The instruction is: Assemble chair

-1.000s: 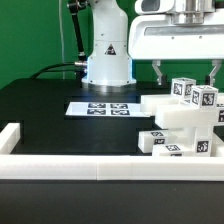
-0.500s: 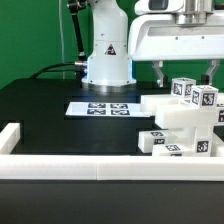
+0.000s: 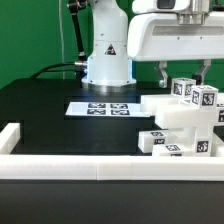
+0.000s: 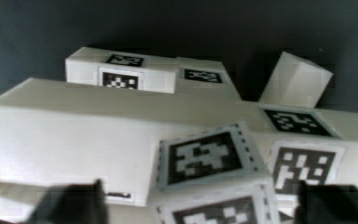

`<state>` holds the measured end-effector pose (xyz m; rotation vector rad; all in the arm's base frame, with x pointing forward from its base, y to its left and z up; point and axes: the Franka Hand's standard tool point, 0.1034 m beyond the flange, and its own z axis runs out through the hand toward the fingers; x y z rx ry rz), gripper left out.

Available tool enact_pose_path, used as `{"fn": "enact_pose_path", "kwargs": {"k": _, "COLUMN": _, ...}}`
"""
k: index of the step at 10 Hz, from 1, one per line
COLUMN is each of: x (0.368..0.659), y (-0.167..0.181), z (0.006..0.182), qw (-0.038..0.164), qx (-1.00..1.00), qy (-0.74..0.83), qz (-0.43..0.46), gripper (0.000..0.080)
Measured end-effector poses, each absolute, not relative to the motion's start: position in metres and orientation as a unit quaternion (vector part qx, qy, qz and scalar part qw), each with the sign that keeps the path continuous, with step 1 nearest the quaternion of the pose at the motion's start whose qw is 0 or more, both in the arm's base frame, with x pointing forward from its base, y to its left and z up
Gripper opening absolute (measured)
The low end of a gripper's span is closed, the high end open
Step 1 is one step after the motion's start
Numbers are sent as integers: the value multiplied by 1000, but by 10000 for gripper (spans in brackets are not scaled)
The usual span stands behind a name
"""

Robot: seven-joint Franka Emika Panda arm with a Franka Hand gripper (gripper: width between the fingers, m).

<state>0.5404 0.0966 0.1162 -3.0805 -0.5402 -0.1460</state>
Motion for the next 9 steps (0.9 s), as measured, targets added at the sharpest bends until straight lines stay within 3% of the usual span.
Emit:
{"fn": "enact_pose_path", "kwargs": {"k": 1, "x": 540, "y": 97, "z": 116, "qw": 5, "qx": -984, "qy": -172, "qz": -47, "gripper": 364}}
{"fn": "enact_pose_path", "kwargs": {"k": 2, "x": 540, "y": 96, "z": 116, "qw": 6, "qx": -987, "qy": -154, "qz": -47, "gripper": 285}}
{"fn": "enact_pose_path", "kwargs": {"k": 9, "x": 542, "y": 96, "z": 116, "qw": 20, "qx": -993, "qy": 111, "qz": -44, "gripper": 287}}
